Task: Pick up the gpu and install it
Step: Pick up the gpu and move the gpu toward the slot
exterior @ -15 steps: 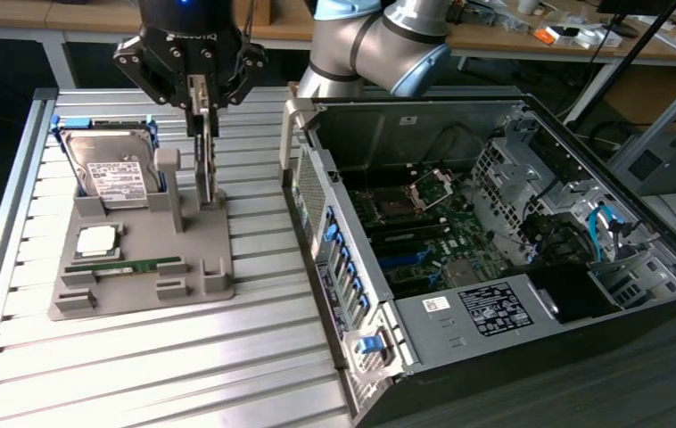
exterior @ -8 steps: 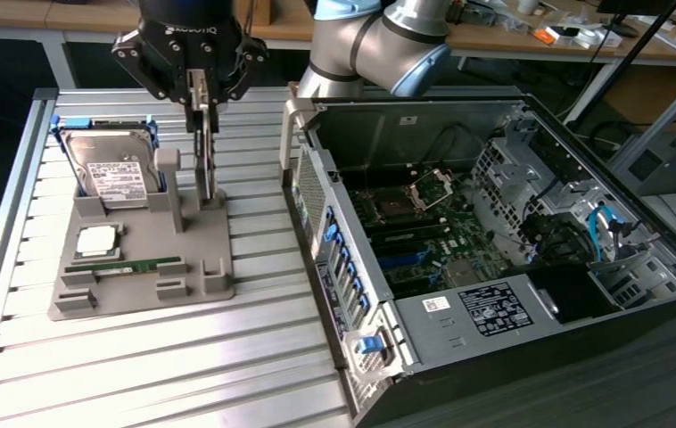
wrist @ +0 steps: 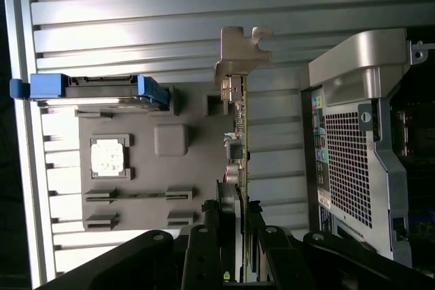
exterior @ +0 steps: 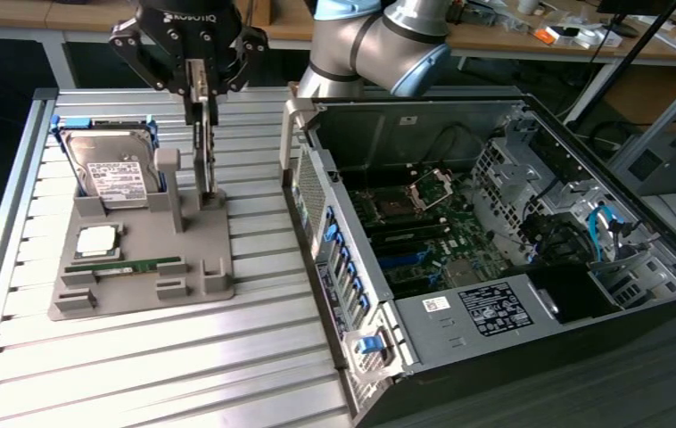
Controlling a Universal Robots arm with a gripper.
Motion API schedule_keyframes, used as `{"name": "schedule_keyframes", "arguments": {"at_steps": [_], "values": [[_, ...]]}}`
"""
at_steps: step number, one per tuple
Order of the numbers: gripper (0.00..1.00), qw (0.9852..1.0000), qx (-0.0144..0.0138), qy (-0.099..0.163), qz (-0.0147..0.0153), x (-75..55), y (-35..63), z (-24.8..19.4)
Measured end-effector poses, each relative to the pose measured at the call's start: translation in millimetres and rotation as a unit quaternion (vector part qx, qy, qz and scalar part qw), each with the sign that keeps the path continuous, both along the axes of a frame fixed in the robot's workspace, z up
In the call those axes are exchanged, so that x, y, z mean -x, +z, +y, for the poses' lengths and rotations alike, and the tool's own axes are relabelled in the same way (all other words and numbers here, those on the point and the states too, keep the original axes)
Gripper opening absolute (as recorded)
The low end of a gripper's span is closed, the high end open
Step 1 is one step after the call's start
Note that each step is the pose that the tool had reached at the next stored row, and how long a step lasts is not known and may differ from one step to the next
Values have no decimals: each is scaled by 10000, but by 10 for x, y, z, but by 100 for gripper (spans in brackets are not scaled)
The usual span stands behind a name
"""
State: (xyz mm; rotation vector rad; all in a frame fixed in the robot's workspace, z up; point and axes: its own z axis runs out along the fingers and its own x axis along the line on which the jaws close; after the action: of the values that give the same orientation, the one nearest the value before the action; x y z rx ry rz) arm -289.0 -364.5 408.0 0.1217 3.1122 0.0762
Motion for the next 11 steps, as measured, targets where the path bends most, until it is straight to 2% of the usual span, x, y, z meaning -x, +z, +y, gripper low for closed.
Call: {"name": "schedule_keyframes", "arguments": {"at_steps": [11], "values": [[27, 10000, 0, -1, 0, 0, 86, 0]]}}
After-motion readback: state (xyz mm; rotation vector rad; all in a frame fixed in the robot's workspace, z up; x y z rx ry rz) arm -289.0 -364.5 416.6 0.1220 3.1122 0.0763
